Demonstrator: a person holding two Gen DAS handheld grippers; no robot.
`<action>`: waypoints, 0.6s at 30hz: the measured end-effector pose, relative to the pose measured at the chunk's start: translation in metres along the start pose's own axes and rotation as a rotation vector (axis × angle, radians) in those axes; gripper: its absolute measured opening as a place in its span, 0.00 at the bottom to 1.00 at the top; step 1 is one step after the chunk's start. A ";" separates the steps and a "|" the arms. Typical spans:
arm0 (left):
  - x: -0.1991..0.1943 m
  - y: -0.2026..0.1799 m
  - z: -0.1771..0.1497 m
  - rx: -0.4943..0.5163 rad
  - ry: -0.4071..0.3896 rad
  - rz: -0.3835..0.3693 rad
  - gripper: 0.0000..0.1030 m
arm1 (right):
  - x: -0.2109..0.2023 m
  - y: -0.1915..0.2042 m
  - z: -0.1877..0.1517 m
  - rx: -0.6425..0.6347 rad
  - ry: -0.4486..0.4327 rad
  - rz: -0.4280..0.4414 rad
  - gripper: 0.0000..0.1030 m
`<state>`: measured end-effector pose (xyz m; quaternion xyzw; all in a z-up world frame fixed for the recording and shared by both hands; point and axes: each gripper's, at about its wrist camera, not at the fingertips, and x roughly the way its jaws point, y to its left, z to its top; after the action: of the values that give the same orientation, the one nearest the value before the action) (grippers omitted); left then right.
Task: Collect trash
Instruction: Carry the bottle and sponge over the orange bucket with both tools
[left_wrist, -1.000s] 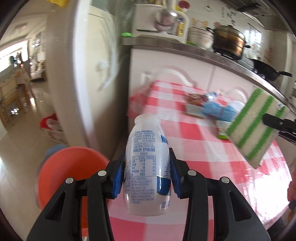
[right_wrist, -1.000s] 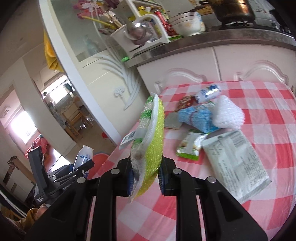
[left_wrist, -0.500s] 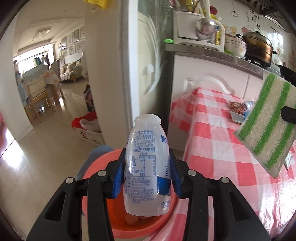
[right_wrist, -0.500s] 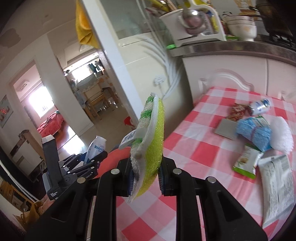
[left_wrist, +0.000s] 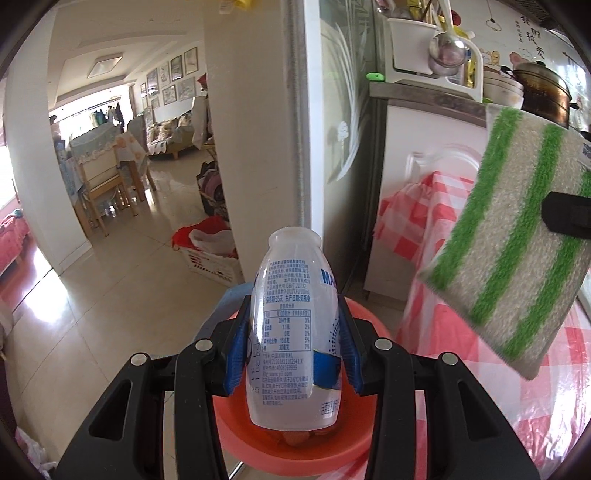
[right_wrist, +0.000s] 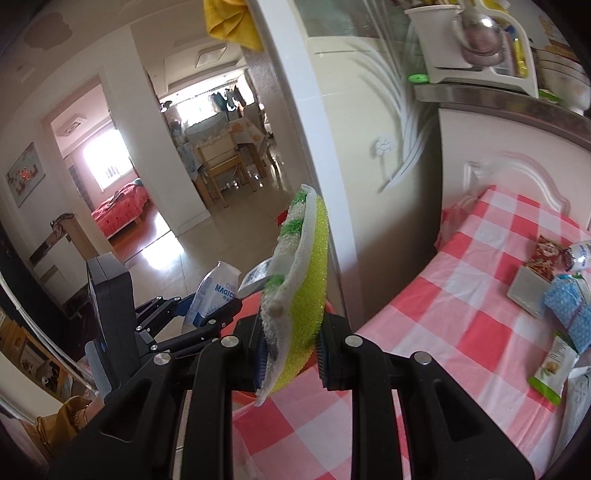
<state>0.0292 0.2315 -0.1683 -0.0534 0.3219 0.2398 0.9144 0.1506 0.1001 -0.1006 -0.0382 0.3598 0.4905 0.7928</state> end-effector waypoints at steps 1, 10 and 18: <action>0.000 0.001 0.000 0.001 -0.001 0.009 0.43 | 0.005 0.003 0.000 -0.007 0.008 0.002 0.22; 0.006 0.014 -0.001 0.001 0.002 0.058 0.43 | 0.042 0.018 -0.001 -0.044 0.068 0.025 0.22; 0.016 0.019 0.000 0.007 0.016 0.093 0.43 | 0.070 0.020 -0.006 -0.058 0.119 0.032 0.22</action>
<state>0.0308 0.2546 -0.1769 -0.0369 0.3322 0.2805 0.8998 0.1498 0.1609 -0.1415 -0.0846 0.3925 0.5102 0.7606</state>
